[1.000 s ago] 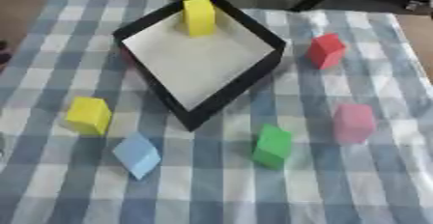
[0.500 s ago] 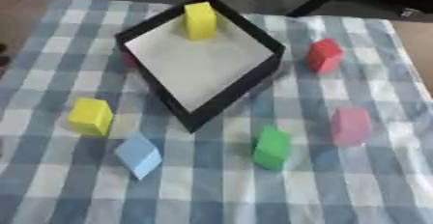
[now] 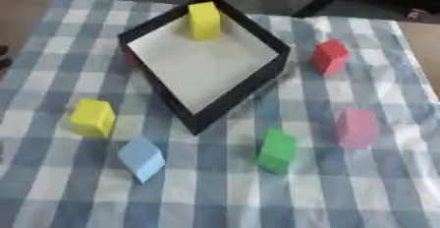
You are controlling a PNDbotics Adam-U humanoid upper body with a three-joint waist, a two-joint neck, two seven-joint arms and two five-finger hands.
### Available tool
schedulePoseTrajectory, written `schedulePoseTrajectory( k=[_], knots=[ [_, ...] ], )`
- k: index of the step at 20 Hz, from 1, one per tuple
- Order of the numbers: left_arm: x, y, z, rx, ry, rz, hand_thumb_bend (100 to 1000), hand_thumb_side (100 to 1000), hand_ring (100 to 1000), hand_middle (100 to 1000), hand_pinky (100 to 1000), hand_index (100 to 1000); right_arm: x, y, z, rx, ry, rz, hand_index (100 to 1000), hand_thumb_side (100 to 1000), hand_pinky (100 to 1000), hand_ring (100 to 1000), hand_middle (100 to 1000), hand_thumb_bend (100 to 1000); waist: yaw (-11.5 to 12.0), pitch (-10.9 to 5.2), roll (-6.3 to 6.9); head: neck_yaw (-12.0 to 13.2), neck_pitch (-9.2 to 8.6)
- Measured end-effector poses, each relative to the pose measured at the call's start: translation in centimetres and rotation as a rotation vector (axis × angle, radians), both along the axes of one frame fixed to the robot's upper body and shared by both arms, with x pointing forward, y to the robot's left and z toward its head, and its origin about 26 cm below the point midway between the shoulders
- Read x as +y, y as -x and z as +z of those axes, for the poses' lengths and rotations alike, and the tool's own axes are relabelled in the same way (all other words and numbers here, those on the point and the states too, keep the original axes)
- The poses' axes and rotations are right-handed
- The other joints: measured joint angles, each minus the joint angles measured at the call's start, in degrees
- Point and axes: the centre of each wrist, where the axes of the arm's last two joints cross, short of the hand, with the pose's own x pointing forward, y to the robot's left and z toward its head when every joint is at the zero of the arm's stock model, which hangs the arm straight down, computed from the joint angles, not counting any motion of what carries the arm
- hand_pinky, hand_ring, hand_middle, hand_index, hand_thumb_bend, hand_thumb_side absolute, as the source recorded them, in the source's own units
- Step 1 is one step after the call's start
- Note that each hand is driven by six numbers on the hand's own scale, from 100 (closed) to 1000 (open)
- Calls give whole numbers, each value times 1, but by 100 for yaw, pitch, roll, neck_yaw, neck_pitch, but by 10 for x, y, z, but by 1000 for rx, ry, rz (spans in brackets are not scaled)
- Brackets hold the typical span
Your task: Pick up objects on the table and place them in the box.
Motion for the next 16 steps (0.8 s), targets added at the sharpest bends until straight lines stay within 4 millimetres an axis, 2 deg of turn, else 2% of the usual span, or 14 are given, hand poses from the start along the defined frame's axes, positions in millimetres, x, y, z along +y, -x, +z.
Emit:
schedulePoseTrajectory(
  k=[9, 12, 16],
  knots=[
    [1, 0, -1, 9, -11, -2, 435, 700, 725, 823, 752, 862, 4, 7, 18, 285, 316, 156, 887, 494, 920, 871, 835, 160, -15, 0, -48, -7, 2],
    [1, 0, -1, 11, -13, -2, 434, 700, 725, 821, 752, 859, 9, 13, 27, 331, 389, 199, 891, 485, 922, 877, 840, 168, -20, 0, -65, -6, 2],
    [1, 0, -1, 12, -14, -3, 433, 701, 725, 821, 752, 857, 19, 20, 34, 343, 457, 242, 900, 402, 927, 892, 852, 195, -21, 0, -71, -10, 2]
  ],
)
